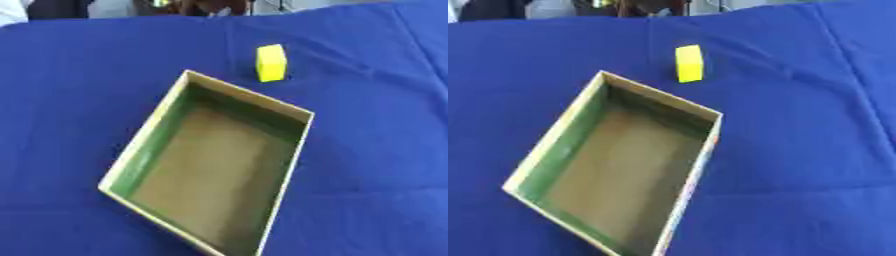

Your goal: Pick up objects on the table and place them in the box.

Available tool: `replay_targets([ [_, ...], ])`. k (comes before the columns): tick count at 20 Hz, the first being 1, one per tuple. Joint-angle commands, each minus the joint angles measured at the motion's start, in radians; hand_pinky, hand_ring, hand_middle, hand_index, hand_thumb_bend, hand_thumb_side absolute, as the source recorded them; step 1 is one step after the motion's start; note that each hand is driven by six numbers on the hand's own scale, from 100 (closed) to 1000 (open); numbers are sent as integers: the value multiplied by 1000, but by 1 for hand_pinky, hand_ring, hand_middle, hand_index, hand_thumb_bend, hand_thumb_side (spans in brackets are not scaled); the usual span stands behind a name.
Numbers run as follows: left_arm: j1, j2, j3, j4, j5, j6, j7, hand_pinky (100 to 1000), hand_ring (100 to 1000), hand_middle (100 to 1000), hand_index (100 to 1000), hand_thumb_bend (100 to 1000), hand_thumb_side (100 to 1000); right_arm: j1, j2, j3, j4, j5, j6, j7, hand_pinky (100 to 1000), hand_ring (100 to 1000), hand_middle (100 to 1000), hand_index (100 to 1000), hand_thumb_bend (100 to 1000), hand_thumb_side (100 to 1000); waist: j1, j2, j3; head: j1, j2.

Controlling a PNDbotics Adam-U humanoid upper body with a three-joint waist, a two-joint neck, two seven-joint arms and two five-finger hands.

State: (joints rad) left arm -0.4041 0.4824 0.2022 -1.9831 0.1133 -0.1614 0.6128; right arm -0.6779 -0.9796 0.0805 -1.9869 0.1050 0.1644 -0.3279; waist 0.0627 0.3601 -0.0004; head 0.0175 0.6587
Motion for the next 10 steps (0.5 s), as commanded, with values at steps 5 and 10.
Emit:
replay_targets([
  [5,-12,22,5,-17,1,3,0,575,715,715,760,111,1000,-13,-24,-13,-13,8,-2,3,689,705,585,798,100,933,-2,-17,1,2,-4],
  [10,-10,22,5,-17,1,4,0,575,715,715,760,111,1000,-19,-26,-12,-13,6,3,7,692,709,589,802,100,939,-3,-17,1,0,-6],
])
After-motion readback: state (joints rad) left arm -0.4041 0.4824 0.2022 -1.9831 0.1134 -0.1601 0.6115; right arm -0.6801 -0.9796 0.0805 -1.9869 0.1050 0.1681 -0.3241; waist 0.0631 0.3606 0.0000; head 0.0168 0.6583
